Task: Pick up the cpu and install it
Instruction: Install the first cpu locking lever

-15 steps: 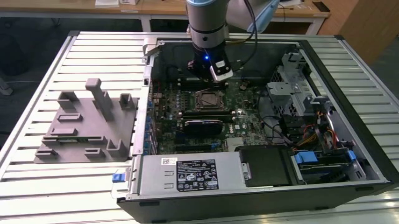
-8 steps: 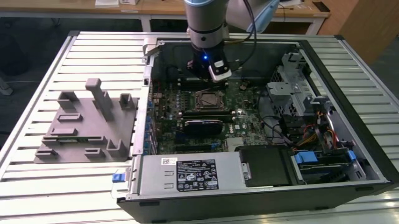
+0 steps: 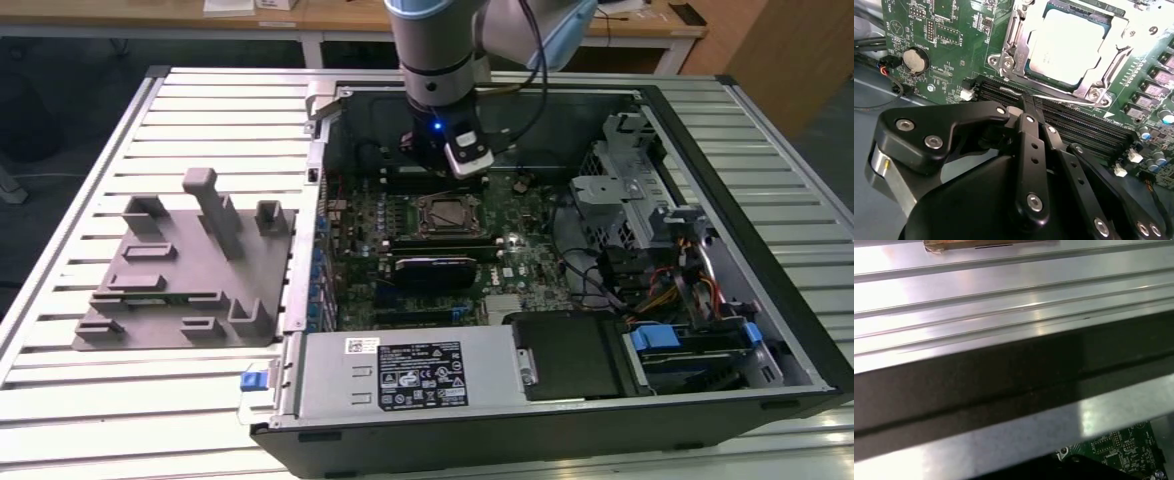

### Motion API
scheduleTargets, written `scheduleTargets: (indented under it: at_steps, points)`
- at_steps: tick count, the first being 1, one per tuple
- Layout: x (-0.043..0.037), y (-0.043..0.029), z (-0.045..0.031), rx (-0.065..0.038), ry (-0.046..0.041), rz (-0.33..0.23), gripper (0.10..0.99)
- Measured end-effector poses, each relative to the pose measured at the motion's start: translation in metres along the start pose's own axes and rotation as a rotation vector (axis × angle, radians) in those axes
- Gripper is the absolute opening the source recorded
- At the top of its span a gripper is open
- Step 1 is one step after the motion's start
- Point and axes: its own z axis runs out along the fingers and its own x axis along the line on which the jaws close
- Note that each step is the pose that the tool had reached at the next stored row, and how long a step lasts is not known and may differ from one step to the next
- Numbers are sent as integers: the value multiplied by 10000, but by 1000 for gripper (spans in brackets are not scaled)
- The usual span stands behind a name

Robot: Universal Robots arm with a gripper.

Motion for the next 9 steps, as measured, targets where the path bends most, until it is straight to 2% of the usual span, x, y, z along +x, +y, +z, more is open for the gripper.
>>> scheduleTargets:
  at_steps: [3,9]
  points:
    - [18,-7,13,-6,-81,66,106]
    - [23,-11,36,136,-245,943,106]
